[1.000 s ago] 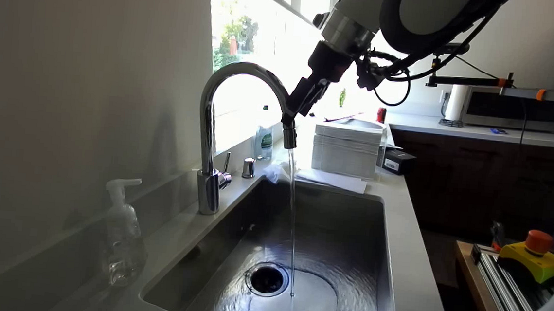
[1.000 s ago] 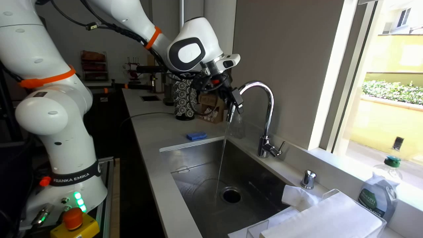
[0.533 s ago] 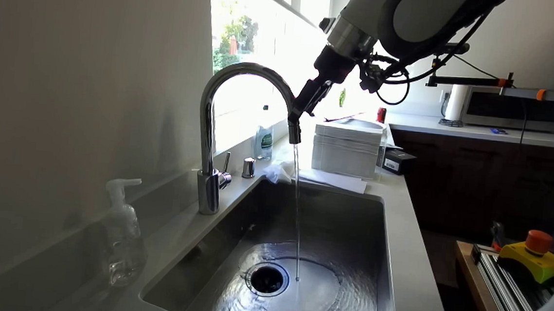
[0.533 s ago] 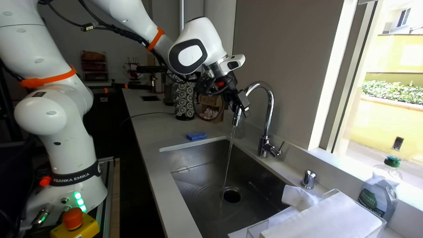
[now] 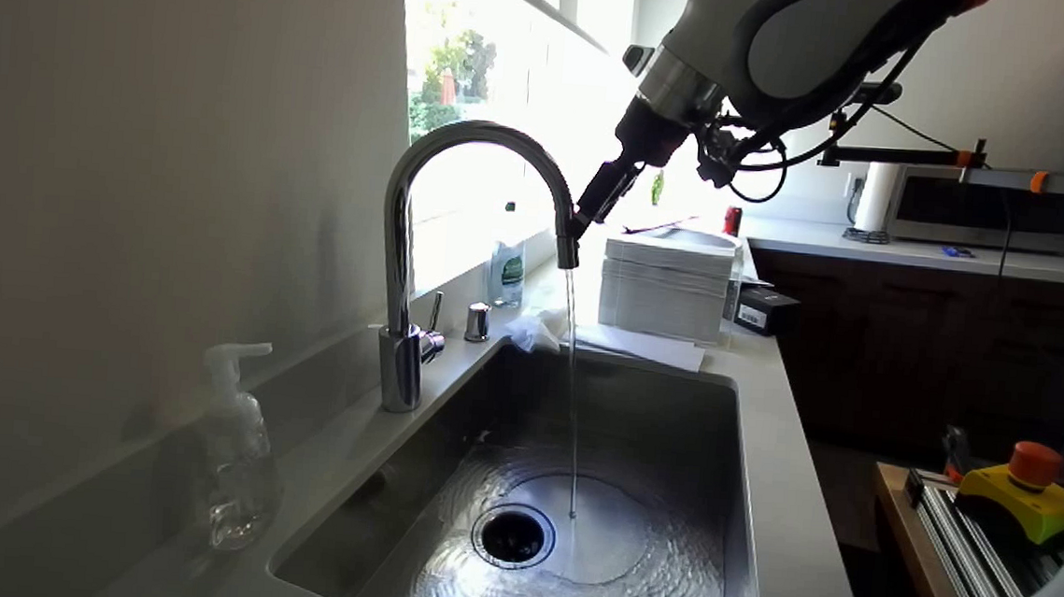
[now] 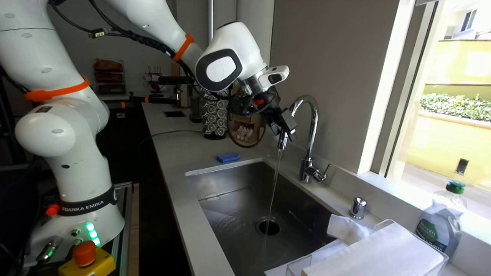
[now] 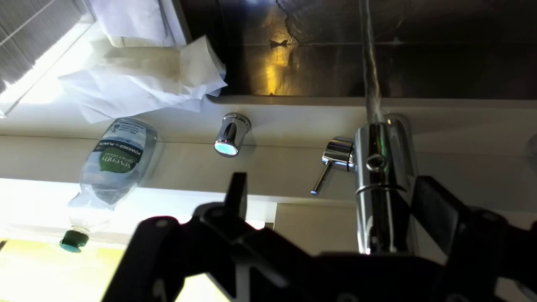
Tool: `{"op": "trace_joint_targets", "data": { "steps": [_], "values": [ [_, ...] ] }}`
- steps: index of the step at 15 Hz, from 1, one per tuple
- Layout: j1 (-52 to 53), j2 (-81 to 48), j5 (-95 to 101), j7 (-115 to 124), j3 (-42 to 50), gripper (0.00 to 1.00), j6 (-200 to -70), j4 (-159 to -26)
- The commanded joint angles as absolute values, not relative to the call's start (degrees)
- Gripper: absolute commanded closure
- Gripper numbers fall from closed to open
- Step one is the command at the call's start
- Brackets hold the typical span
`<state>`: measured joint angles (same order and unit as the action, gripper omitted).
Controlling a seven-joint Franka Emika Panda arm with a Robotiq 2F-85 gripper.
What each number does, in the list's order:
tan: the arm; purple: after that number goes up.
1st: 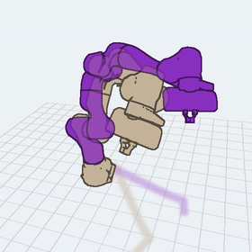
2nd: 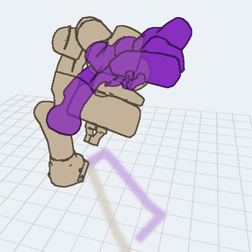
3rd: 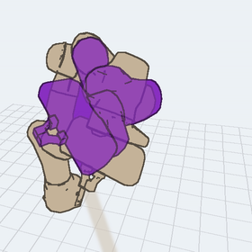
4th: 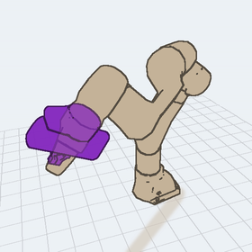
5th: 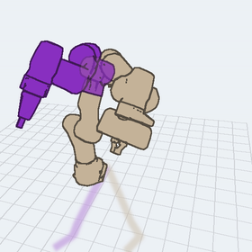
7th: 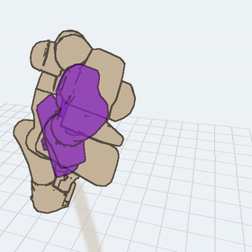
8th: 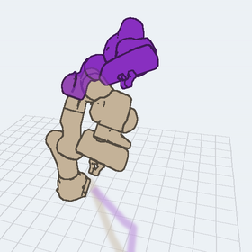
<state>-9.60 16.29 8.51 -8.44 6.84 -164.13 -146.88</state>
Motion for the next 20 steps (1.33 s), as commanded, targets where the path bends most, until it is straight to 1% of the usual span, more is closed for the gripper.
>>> {"op": "trace_joint_targets", "data": {
  "steps": [1,9,12,15,20],
  "values": [
    [-11.56,16.09,11.43,-9.59,7.70,0.00,-165.18,-146.92],
    [-14.31,16.01,14.19,-10.64,9.10,0.00,-165.32,-145.52],
    [-13.60,15.97,13.49,-11.33,9.52,0.00,-165.02,-145.52],
    [-10.53,17.38,10.56,-13.41,10.02,0.00,-163.91,-146.02],
    [-6.11,21.29,9.23,-16.33,9.46,0.00,-157.18,-145.53]
  ]
}}
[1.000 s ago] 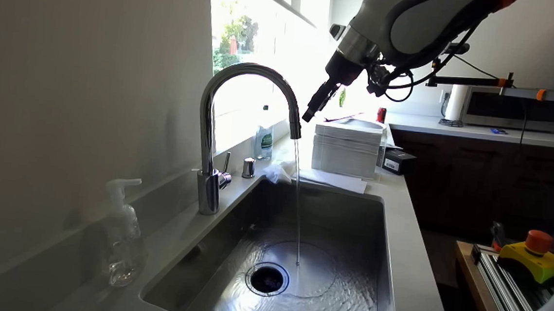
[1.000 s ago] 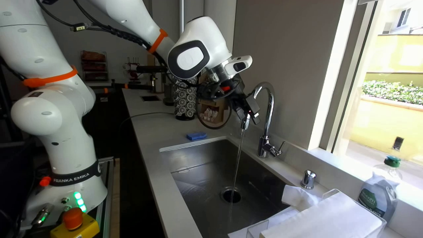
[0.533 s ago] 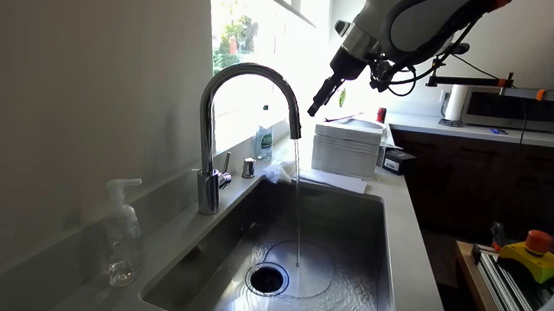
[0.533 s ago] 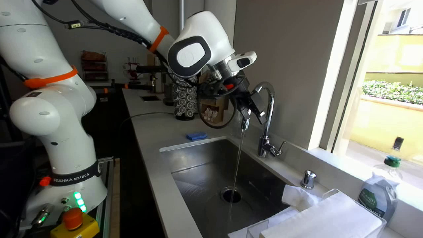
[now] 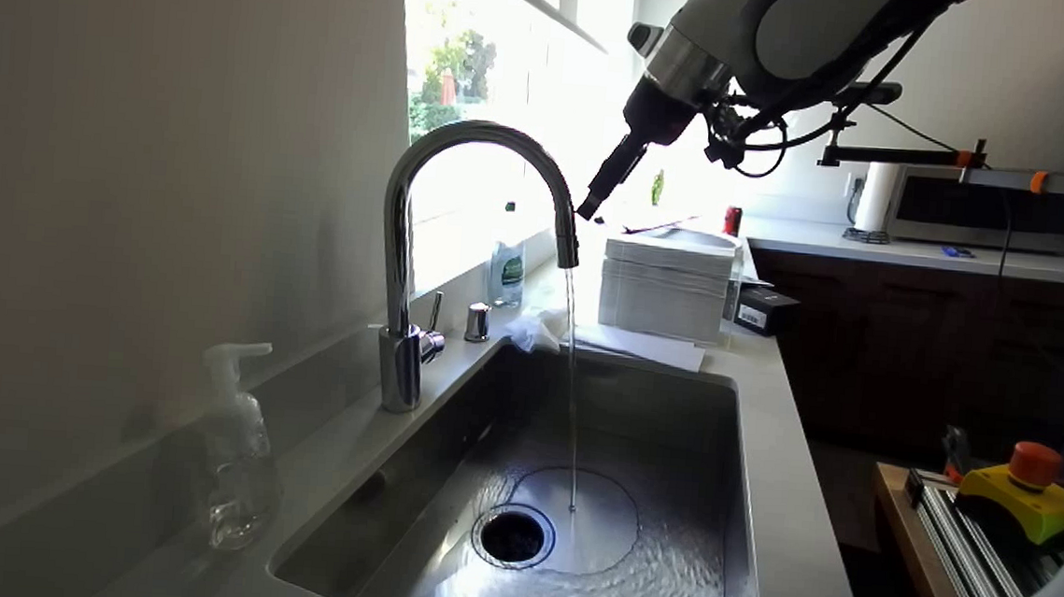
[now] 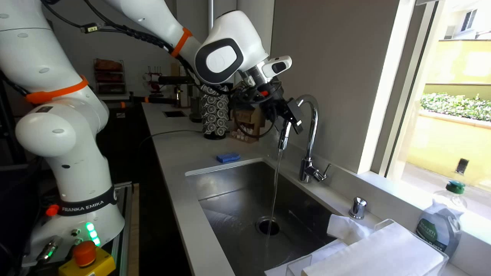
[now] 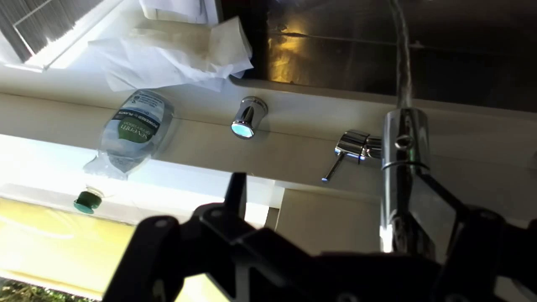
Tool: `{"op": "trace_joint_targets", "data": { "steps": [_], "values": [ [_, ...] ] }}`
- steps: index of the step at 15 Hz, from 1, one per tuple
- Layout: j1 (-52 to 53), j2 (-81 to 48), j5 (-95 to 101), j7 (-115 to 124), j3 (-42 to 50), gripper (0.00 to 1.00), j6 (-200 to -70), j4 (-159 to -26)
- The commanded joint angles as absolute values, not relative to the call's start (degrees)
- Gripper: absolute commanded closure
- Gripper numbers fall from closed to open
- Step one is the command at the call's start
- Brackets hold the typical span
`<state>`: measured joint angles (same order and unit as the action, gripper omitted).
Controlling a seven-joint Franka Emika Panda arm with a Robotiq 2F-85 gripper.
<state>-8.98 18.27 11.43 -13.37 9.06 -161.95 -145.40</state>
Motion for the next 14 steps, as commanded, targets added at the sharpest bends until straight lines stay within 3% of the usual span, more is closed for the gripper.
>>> {"op": "trace_joint_targets", "data": {
  "steps": [1,14],
  "values": [
    [-5.50,21.46,9.03,-16.63,9.49,0.00,-156.72,-145.57],
    [-0.79,15.76,3.88,-24.38,13.54,0.00,-165.70,-146.63]
  ]
}}
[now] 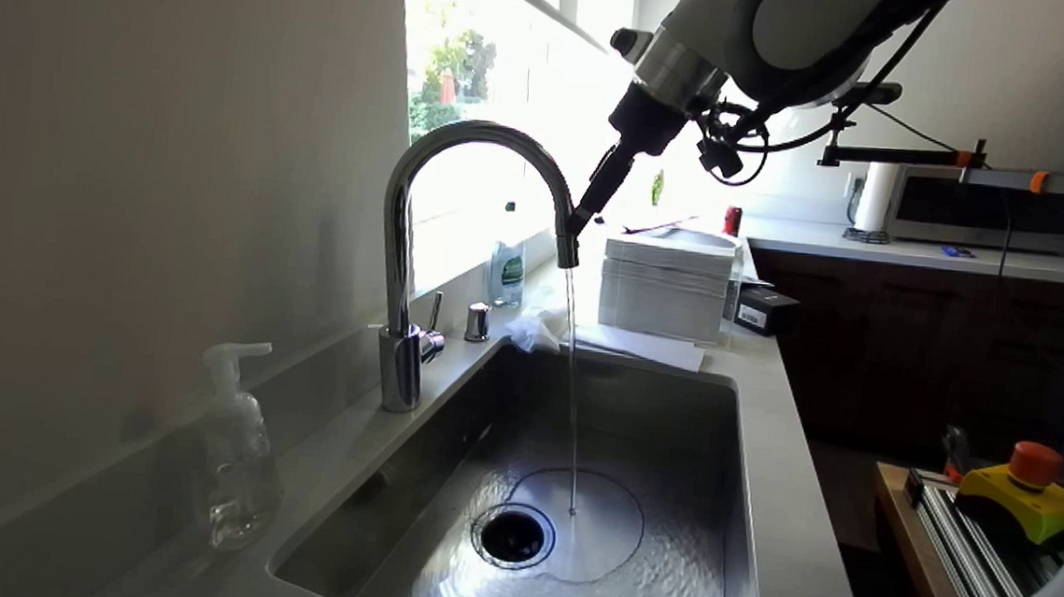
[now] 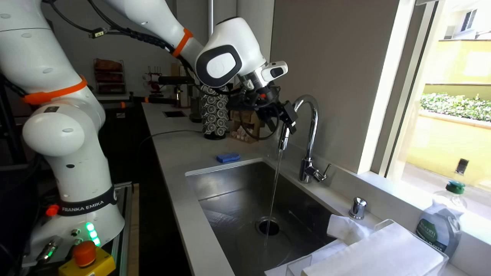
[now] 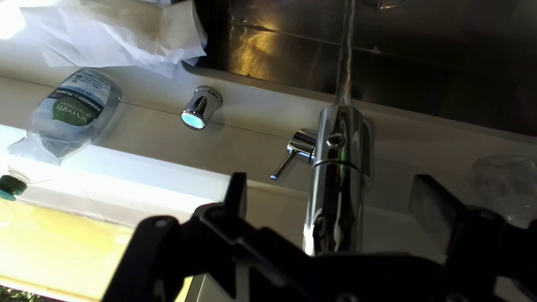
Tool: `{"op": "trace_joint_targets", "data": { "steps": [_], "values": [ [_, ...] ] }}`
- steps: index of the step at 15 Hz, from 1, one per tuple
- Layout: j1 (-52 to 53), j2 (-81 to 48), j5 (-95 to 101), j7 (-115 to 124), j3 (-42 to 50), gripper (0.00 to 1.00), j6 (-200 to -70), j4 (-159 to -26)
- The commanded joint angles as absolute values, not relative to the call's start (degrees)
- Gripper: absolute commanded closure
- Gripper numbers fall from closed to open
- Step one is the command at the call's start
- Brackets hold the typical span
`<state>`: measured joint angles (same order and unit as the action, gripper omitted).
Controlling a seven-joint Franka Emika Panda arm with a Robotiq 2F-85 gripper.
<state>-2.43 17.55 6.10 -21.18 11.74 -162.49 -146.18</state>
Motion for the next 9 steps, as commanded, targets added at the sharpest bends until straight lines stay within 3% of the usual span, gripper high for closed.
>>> {"op": "trace_joint_targets", "data": {
  "steps": [1,9],
  "values": [
    [-0.20,14.95,2.95,-25.32,14.16,0.00,-166.33,-146.31],
    [2.45,10.90,-0.83,-30.64,18.58,0.00,-168.61,-144.27]
  ]
}}
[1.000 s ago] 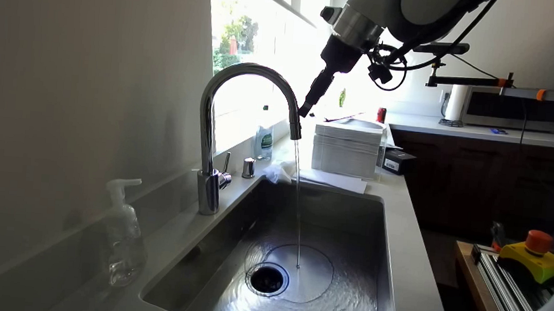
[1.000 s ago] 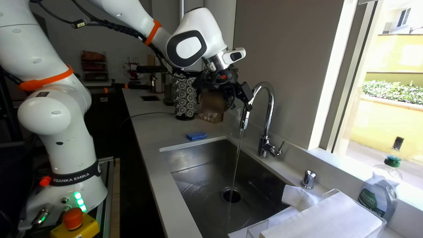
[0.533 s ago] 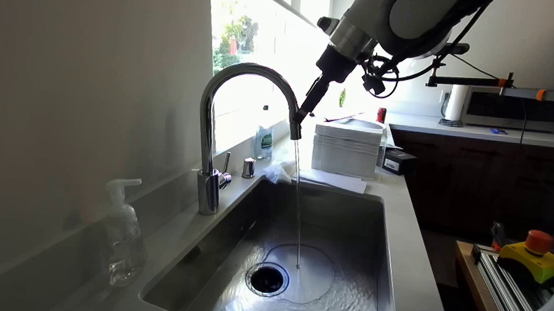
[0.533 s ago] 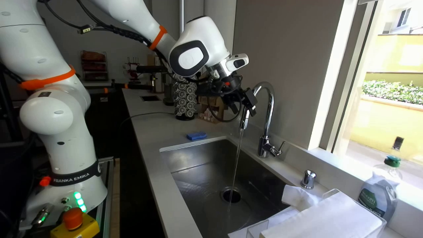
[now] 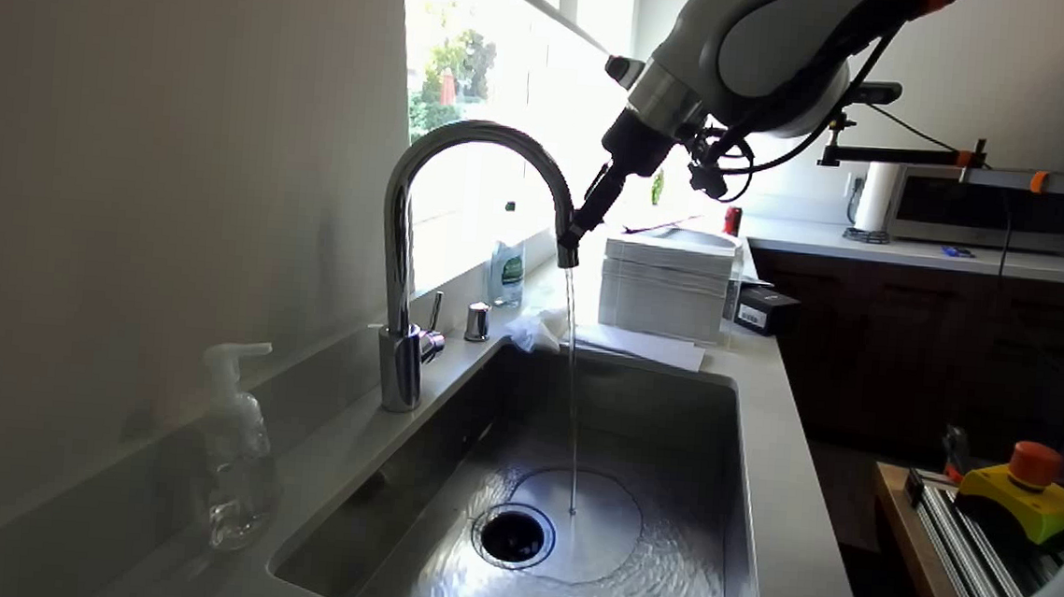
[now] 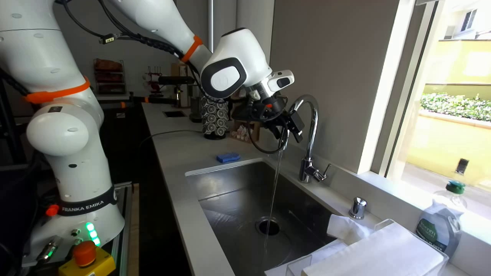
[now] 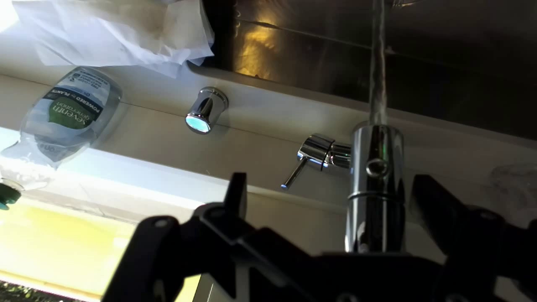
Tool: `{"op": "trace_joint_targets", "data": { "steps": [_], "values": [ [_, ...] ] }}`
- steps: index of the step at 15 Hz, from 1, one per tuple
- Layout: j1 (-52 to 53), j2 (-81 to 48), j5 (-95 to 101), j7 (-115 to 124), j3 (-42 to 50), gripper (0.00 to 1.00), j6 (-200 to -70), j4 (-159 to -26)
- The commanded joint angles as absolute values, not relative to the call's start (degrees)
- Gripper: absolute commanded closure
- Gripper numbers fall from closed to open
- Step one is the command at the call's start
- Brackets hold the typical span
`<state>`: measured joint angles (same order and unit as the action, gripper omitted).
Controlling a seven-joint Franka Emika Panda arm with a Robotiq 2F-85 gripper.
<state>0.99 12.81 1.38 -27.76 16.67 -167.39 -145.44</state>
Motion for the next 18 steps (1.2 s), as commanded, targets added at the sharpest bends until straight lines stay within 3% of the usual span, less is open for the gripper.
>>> {"op": "trace_joint_targets", "data": {
  "steps": [1,18],
  "values": [
    [2.34,10.67,-0.93,-31.04,18.96,0.00,-168.48,-143.93],
    [1.82,6.75,-0.99,-32.19,23.80,0.00,-168.26,-139.15]
  ]
}}
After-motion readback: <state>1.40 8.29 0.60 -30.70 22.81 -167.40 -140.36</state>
